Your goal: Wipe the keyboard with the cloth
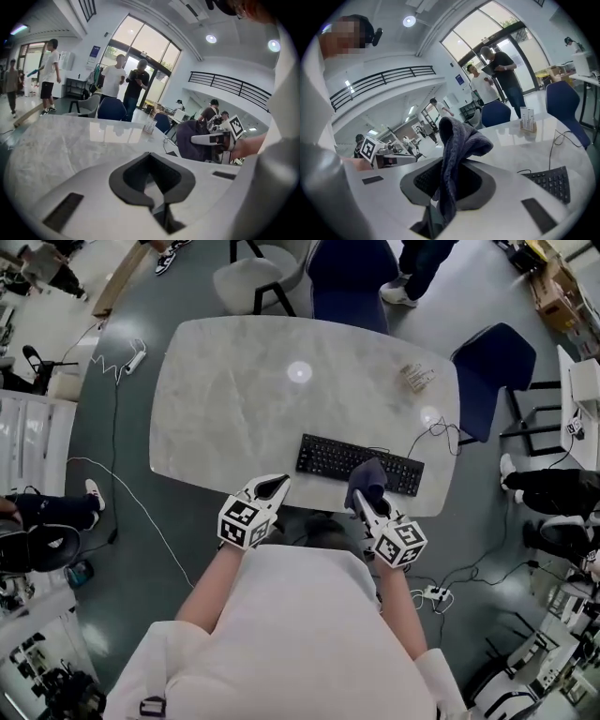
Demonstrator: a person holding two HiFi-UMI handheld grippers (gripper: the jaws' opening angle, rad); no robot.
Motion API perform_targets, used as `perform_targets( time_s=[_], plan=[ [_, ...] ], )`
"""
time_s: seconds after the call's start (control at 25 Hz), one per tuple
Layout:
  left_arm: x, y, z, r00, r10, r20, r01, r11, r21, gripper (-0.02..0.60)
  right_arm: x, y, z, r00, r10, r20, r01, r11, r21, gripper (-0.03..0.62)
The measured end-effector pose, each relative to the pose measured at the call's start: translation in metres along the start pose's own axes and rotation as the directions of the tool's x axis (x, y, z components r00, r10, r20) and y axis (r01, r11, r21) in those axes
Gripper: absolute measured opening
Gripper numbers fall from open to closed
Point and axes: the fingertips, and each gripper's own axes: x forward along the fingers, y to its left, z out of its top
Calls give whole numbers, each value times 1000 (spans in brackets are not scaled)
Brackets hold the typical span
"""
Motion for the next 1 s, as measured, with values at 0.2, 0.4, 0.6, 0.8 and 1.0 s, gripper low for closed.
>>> perform_targets(
  time_s=[0.2, 0.4, 0.6, 0.8, 1.0],
  plan=[
    [0, 8, -15, 996, 92, 3, -91, 994, -59, 7, 35, -10, -18, 988, 115, -101, -114, 993, 21, 81],
    [-2, 17, -24, 986, 164, 10, -161, 980, -120, 6, 67, -17, -41, 964, 188, -186, -175, 981, 83, 81],
    [-1, 33, -41, 977, 214, -18, -213, 961, -177, 7, 101, -21, -66, 935, 226, -275, -199, 972, 124, 81],
    [-7, 43, -61, 967, 247, -62, -254, 946, -201, 6, 131, -19, -95, 899, 249, -361, -208, 967, 150, 81],
    [-16, 49, -69, 960, 268, -78, -279, 936, -213, 6, 154, -23, -123, 881, 244, -406, -185, 966, 181, 81]
  ],
)
